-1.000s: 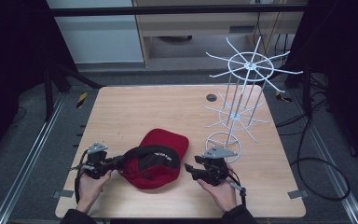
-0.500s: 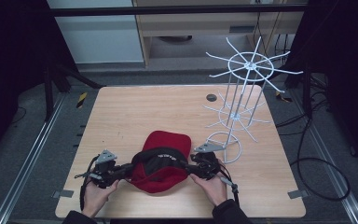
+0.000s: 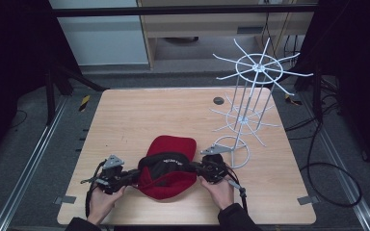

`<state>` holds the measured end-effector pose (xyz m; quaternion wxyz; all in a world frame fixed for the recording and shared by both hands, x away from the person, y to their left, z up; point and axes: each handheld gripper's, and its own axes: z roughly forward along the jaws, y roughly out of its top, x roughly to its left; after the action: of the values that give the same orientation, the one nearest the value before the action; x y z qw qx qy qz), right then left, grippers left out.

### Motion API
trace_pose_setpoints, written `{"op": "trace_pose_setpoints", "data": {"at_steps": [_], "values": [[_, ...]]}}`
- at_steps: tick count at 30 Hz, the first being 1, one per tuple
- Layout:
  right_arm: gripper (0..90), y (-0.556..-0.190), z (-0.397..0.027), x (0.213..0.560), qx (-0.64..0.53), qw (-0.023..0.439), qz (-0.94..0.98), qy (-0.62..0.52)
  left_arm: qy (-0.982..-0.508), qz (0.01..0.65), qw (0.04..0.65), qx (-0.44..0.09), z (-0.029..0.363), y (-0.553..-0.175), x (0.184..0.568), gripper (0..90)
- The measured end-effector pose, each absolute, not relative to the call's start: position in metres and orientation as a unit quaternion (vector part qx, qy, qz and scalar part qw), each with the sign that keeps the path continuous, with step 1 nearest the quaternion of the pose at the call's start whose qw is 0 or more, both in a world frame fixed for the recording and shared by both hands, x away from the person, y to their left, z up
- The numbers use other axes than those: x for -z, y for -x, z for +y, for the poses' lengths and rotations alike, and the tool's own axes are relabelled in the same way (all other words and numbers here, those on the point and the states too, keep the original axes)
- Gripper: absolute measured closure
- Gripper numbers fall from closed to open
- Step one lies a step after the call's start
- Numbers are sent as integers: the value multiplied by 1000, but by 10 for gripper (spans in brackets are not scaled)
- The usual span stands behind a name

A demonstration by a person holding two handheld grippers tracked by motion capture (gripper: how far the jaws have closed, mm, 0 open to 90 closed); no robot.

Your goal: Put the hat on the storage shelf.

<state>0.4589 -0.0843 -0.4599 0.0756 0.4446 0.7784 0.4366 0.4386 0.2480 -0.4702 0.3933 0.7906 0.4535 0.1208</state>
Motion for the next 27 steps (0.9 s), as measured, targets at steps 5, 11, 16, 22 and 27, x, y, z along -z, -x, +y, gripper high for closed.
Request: {"op": "trace_pose_setpoints", "data": {"at_steps": [5,11,16,22,27], "values": [[873,-456,-81,446,-450,89,775,-435,-785,448,411,-122,250,-438,464,754],[875,-456,-81,442,-452,91,774,-435,-767,420,469,-122,241,-432,440,594],[875,-454,-79,439,-453,96,776,-428,-783,388,471,-121,216,-435,431,525],[874,-455,-79,439,-452,99,778,-426,-810,356,456,-97,178,-453,435,427],[875,-456,-79,439,-453,100,778,-423,-837,337,427,-62,155,-467,447,411]]}}
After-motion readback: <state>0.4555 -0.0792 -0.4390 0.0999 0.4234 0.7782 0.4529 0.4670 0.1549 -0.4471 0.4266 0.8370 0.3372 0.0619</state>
